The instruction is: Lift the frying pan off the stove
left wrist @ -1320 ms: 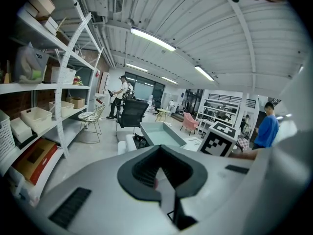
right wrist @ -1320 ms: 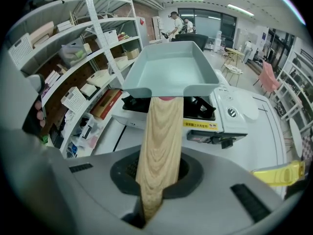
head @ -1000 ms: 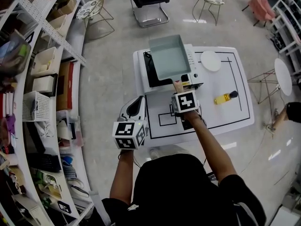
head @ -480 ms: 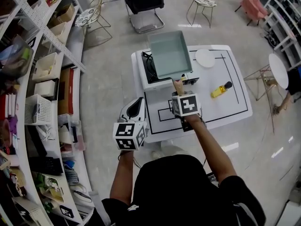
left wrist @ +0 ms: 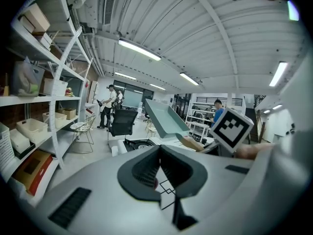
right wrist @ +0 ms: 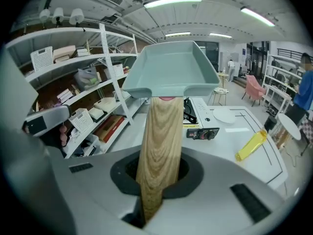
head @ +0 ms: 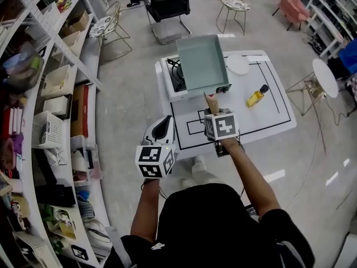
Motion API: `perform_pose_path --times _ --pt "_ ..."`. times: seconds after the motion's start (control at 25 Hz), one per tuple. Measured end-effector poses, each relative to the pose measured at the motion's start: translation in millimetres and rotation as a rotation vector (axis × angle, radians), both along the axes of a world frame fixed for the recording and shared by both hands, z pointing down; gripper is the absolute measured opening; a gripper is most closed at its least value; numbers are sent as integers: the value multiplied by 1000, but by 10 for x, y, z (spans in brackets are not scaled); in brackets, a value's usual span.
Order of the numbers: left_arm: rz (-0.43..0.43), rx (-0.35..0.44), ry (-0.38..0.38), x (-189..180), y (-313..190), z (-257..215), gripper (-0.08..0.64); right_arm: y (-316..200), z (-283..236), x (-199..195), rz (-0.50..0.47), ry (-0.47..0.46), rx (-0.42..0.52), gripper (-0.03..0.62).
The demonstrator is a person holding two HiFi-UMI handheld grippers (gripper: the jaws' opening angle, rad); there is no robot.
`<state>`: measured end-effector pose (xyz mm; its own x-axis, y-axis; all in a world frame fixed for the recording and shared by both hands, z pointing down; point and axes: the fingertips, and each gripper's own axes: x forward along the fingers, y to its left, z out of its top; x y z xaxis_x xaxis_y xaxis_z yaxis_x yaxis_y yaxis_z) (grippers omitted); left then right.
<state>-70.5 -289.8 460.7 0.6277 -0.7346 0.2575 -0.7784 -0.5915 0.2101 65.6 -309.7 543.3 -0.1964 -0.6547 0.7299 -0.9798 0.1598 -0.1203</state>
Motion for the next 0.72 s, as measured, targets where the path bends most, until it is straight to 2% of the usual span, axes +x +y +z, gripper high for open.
perform_pose_path --times 0.16,0.28,0.44,0.56,0.72 --pt "10 12 -2 -38 236 -10 12 232 -28 14 33 -4 9 22" --pt "17 23 -3 -57 398 -41 12 375 -74 -70 17 -31 38 21" --pt "25 39 -3 -108 576 -81 12 553 -182 -142 6 -18 74 22" --pt "29 46 -2 -121 665 -91 12 645 -209 -210 1 -52 97 21" --pt "38 56 -4 -93 728 -137 12 736 -311 -186 5 -37 113 21"
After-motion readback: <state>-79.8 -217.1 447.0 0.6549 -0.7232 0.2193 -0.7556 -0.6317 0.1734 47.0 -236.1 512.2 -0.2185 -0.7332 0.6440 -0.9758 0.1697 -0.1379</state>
